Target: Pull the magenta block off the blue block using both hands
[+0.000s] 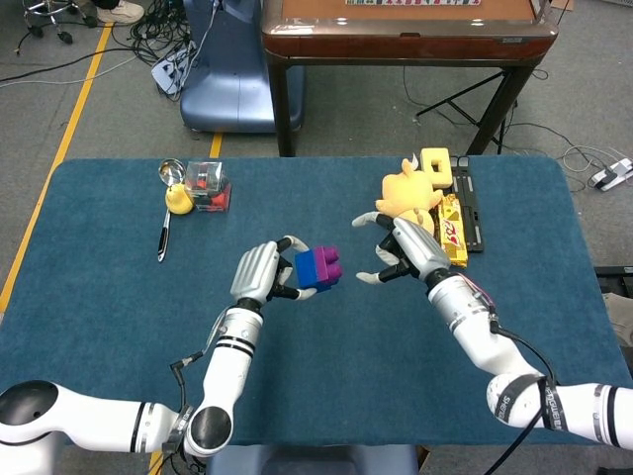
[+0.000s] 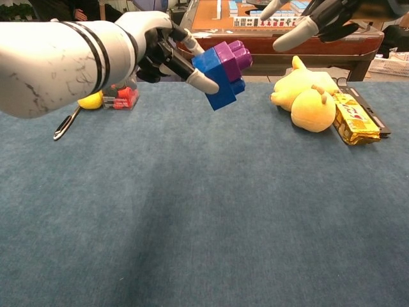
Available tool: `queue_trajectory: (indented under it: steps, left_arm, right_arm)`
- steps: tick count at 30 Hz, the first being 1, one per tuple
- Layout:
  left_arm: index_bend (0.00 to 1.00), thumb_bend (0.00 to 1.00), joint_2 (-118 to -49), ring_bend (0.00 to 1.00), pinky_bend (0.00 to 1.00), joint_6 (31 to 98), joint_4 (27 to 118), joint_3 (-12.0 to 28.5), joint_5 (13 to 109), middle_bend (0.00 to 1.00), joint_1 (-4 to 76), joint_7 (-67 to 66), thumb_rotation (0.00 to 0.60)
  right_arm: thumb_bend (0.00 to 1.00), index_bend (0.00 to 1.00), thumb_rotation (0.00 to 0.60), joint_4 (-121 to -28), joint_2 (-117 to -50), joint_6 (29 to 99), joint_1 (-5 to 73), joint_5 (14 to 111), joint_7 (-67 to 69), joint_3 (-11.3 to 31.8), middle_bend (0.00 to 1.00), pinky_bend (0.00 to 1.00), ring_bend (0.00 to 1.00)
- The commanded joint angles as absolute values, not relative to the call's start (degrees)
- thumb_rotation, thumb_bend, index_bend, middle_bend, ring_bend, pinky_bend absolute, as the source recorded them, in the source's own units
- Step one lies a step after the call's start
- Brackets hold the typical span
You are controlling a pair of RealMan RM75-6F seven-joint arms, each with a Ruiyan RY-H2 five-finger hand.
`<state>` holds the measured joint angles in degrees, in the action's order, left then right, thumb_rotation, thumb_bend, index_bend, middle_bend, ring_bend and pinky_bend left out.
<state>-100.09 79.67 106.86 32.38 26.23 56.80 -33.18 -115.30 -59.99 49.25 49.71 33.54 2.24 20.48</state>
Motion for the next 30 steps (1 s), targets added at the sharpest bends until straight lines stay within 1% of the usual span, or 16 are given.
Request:
queue_trajectory:
  steps: [1,6,16,30]
  left_arm:
    - [0.62,0.01,-100.21,0.98,1.00,79.88,106.74,32.29,26.43,0.94,56.95,-32.99,0.600]
    - [0.62,0.01,-100.18,0.98,1.00,80.20,106.77,32.23,26.41,0.94,57.10,-32.91,0.600]
    - [0.62,0.01,-100.09,0.98,1.00,80.37,106.77,32.04,26.34,0.94,57.24,-32.61,0.600]
    - [0.62,0.01,-100.01,0.98,1.00,80.12,106.64,31.70,26.18,0.94,57.37,-32.21,0.600]
  right_arm:
    - [0.00,0.26,0.600,-115.40,-60.72,48.13,50.59,31.70,3.30,21.02,1.00,1.00,1.00]
    - [0.00,0.26,0.600,-115.29,-61.24,47.13,51.75,30.40,3.37,20.99,1.00,1.00,1.00]
    - [0.00,0.26,0.600,-114.45,-64.51,49.54,53.68,27.80,2.39,20.47,1.00,1.00,1.00]
    - [0.00,0.26,0.600,-113.72,-66.22,49.43,54.23,27.55,2.83,20.55,1.00,1.00,1.00]
